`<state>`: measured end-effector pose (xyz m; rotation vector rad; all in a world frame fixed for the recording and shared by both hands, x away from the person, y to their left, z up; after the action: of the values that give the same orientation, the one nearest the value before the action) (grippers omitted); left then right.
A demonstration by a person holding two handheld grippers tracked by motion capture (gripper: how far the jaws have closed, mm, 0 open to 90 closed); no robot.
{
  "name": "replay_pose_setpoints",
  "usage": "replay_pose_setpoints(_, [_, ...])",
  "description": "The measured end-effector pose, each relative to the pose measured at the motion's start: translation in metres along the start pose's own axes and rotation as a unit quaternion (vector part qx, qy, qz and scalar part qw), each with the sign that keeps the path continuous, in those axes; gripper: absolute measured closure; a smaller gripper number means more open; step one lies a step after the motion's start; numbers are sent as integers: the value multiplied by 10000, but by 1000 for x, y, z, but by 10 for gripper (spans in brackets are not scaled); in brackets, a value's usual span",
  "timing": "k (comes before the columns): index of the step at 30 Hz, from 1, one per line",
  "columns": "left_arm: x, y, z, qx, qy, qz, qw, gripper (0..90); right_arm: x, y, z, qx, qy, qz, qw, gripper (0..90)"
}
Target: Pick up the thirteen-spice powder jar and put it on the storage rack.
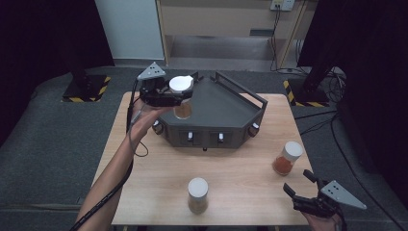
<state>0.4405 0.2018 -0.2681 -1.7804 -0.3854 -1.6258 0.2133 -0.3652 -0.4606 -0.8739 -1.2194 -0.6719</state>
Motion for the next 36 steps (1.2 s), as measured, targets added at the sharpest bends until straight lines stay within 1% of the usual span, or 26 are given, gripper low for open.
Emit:
replay_pose_setpoints(1, [0, 0, 0, 0, 0, 0, 10000, 295, 0, 0, 0, -1, 0, -2, 10000, 71])
replay_pose_setpoints(2, [1, 4, 2, 106, -27, -13, 9999, 295, 0, 0, 0, -1, 6, -2, 10000, 71])
replay_pose_setpoints(6, [-1, 9, 8, 284, -122, -77, 9995, 295, 0, 0, 0, 2, 8, -7, 10000, 71])
replay_pose_setpoints(7, [-1, 9, 8, 284, -122, -77, 9995, 295, 0, 0, 0, 2, 8, -7, 10000, 71])
replay_pose_setpoints(8, [-2, 12, 11, 388, -125, -80, 9991, 295, 0, 0, 0, 3, 14, -10, 10000, 71])
replay_pose_setpoints(10, [-4, 15, 14, 473, -141, -59, 9988, 295, 0, 0, -1, 1, 6, -12, 10000, 71])
replay_pose_setpoints(11, [-4, 15, 14, 473, -141, -59, 9988, 295, 0, 0, 0, 4, 14, -13, 10000, 71])
replay_pose_setpoints(12, [-8, 19, 16, 597, -158, -48, 9981, 295, 0, 0, 0, 4, 12, -14, 10000, 71])
replay_pose_setpoints(13, [-8, 19, 16, 597, -158, -48, 9981, 295, 0, 0, 0, 5, 19, -9, 10000, 71])
replay_pose_setpoints(14, [-11, 22, 19, 689, -163, -17, 9975, 295, 0, 0, -1, 7, 10, -10, 10000, 71])
replay_pose_setpoints(16, [-15, 25, 22, 784, -153, 34, 9968, 295, 0, 0, -1, 8, 11, -13, 10000, 71])
replay_pose_setpoints(18, [-19, 29, 24, 857, -170, 56, 9962, 295, 0, -1, -1, 13, 14, -13, 10000, 72])
replay_pose_setpoints(19, [-19, 29, 24, 857, -170, 56, 9962, 295, 0, -1, -1, 13, 14, -13, 10000, 72])
replay_pose_setpoints(20, [-24, 32, 26, 946, -179, 59, 9953, 295, 0, 0, -1, 14, 14, -15, 10000, 72])
replay_pose_setpoints(21, [-24, 32, 26, 946, -179, 59, 9953, 295, 0, 0, -1, 14, 14, -15, 10000, 72])
replay_pose_setpoints(23, [-31, 36, 29, 1081, -238, 64, 9938, 295, 0, -1, -1, 12, 15, -17, 10000, 72])
replay_pose_setpoints(26, [-35, 38, 31, 1117, -260, 110, 9933, 295, 0, -1, -1, 16, 16, -18, 10000, 72])
replay_pose_setpoints(27, [-39, 41, 33, 1169, -312, 166, 9925, 295, 0, -1, -1, 20, 17, -18, 10000, 72])
replay_pose_setpoints(32, [-48, 43, 35, 1247, -461, 141, 9910, 295, 0, -1, -1, 25, 18, -19, 10000, 72])
replay_pose_setpoints(33, [-50, 45, 34, 1311, -458, 171, 9902, 295, -1, -1, -1, 27, 21, -21, 10000, 72])
replay_pose_setpoints(34, [-50, 45, 34, 1311, -458, 171, 9902, 295, 0, -1, -1, 24, 18, -18, 10000, 72])
replay_pose_setpoints(36, [-52, 46, 35, 1364, -443, 215, 9894, 295, 0, -1, -1, 28, 20, -12, 10000, 72])
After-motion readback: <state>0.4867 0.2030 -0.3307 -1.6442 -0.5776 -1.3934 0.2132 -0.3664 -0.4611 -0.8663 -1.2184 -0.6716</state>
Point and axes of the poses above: each handheld gripper's, and its own axes: y roughly forward along the jaws, x roughly out of its top, z roughly to its left, the point moved 8 cm from there along y, roughly forward along the jaws, and after that the axes turned 3 degrees about y, right-handed, at the moved point
